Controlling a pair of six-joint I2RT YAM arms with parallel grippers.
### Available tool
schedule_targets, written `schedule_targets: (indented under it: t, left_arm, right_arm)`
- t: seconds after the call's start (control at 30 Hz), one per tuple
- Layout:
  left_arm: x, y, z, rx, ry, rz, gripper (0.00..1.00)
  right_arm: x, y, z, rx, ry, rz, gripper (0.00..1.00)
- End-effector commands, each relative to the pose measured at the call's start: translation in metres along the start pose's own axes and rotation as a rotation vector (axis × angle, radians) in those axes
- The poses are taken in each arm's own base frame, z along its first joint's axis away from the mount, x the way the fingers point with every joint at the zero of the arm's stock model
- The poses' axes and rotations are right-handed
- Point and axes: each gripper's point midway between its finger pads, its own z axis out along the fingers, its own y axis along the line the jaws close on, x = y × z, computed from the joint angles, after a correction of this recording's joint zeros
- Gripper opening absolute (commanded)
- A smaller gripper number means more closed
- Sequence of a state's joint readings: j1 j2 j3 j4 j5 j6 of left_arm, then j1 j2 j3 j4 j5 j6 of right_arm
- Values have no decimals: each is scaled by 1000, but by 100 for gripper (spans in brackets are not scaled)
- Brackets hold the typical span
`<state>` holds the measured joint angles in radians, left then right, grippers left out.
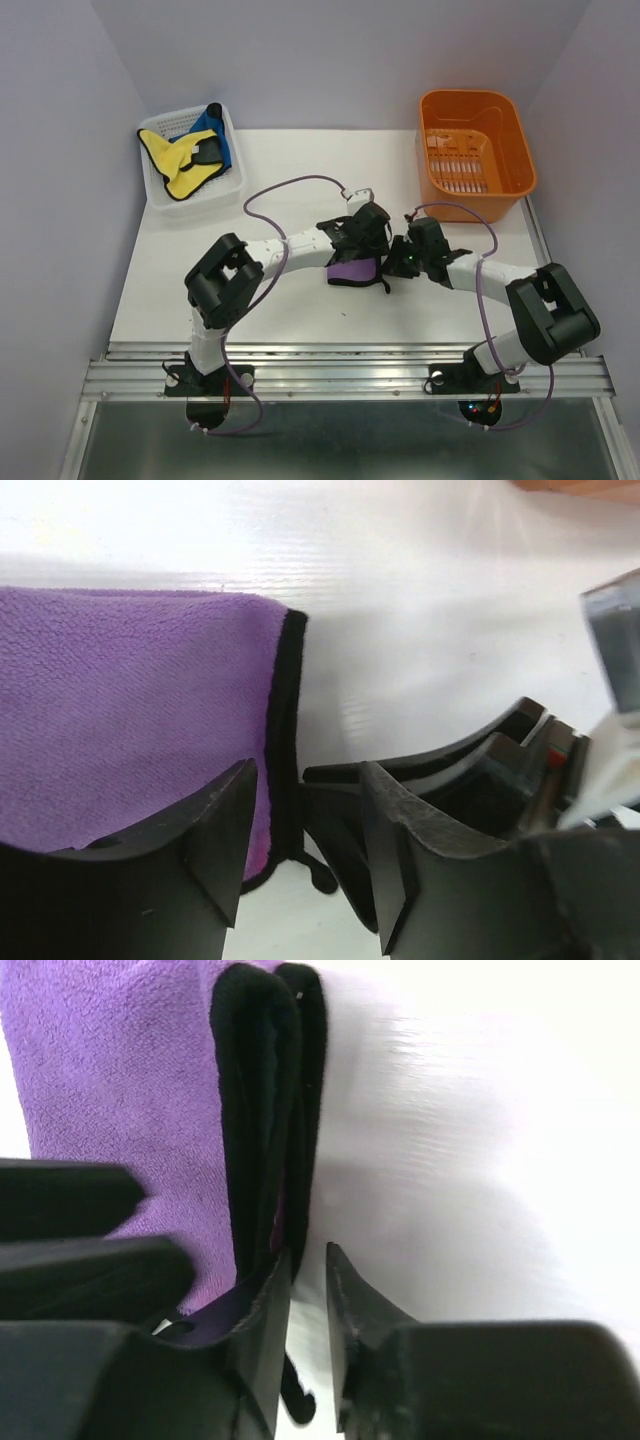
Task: Fold and stack the towels
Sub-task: Fold the towel, then neatly place the folded towel into the bin
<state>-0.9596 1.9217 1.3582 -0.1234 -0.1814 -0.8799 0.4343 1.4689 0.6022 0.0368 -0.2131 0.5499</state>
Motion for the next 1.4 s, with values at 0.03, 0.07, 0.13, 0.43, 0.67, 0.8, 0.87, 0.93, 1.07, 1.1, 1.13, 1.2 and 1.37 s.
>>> schedule_targets:
  t: [0.03,0.07,0.13,0.43,0.67,0.8,0.87,0.93,1.07,1.1,1.13,1.2,1.37]
  left_arm:
    - [-48,-37,-64,134,-127,27,61]
    - [-56,-39,-77,150,-154,35,63]
    - [-55,-30,-86,139,-157,67,72]
    - [-58,64,-139,-1,-280,25,99]
    - [-46,159,-163,-131,-351,-110,99]
    - [-49,203,-174,-186,-385,-188,99]
    - [-48,212,-177,-191,-402,-199,99]
    - [-49,216,-179,-194,-415,-202,99]
    - [-49,221,-179,-208,-417,-204,99]
    - [-49,221,-179,-209,-413,-204,99]
    - [-48,221,-176,-209,-404,-204,99]
    - [-47,220,-175,-205,-397,-204,99]
    - [-46,219,-172,-202,-384,-203,99]
  right_arm:
    - [-31,7,-23,66,-97,0,31]
    - [-32,6,-26,76,-104,2,32]
    - [-37,7,-36,82,-135,-4,40]
    - [-42,35,-60,-75,-204,-63,92]
    - [-47,41,-40,-73,-165,-57,92]
    - [-44,35,-18,-32,-109,-55,89]
    - [-44,41,-11,-38,-97,-62,88]
    - [-39,41,-2,-26,-74,-65,83]
    - [-35,46,10,-38,-68,-62,78]
    - [-34,46,12,-38,-67,-59,78]
    - [-31,45,15,-29,-59,-53,73]
    - [-30,41,18,-7,-60,-44,68]
    - [-19,30,25,38,-43,-18,57]
